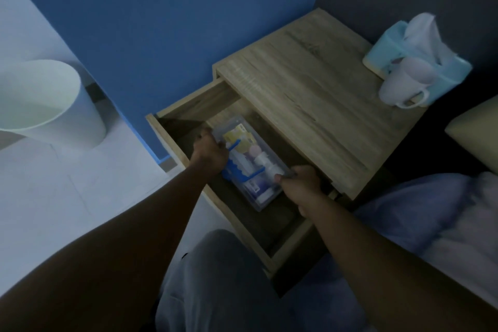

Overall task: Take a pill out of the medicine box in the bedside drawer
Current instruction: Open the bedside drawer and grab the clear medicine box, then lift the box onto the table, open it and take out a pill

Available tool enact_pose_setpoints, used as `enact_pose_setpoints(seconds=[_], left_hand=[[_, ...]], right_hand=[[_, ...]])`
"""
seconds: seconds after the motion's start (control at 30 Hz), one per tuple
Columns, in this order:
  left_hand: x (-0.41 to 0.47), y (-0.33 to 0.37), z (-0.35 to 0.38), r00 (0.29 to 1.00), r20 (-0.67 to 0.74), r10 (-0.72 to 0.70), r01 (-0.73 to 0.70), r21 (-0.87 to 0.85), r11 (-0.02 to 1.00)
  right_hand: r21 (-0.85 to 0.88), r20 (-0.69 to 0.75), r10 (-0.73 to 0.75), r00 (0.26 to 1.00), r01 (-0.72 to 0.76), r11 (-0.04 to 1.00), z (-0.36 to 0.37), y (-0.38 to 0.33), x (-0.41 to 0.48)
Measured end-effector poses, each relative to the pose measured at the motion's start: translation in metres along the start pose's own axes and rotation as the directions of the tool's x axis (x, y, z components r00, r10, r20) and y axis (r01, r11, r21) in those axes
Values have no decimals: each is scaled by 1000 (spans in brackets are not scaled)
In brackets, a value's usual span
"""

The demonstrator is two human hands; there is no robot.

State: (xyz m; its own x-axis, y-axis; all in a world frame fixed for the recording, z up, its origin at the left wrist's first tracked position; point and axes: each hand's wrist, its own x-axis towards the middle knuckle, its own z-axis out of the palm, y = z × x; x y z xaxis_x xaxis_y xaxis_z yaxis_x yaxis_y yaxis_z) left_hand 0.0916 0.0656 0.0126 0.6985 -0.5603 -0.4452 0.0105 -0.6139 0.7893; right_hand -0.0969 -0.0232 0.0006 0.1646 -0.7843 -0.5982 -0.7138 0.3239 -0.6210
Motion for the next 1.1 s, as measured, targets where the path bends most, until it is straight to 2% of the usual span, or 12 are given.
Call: enact_pose_setpoints(seconds=[0.1,0.27,0.4,0.5,0.6,0.73,0.93,1.1], left_hand=[[-12,14,-10,999,-25,46,-45,13,999],[-38,45,-33,991,-117,61,-55,55,997],[-57,73,-53,954,-252,165,-142,107,984],[-52,98,-69,943,-288,167,-154,67,986],[-34,124,-81,930,-295,221,-214,55,975],[4,154,-85,919,-283,275,-271,55,961],[63,176,-70,932,-240,270,-255,91,963],[97,180,-56,948,-186,259,-253,57,966]], right_hand=[[76,27,-7,1000,5,997,-9,-2,-13],[225,110,-125,986,98,969,-35,-22,-45],[324,102,-223,969,180,929,-64,-57,-63],[357,59,-305,951,265,896,-84,-94,-69],[353,-11,-376,926,356,865,-97,-129,-61],[326,-63,-383,922,382,865,-104,-168,-35],[302,-200,-338,920,386,872,-93,-193,16],[255,-219,-347,912,397,882,-90,-195,51]])
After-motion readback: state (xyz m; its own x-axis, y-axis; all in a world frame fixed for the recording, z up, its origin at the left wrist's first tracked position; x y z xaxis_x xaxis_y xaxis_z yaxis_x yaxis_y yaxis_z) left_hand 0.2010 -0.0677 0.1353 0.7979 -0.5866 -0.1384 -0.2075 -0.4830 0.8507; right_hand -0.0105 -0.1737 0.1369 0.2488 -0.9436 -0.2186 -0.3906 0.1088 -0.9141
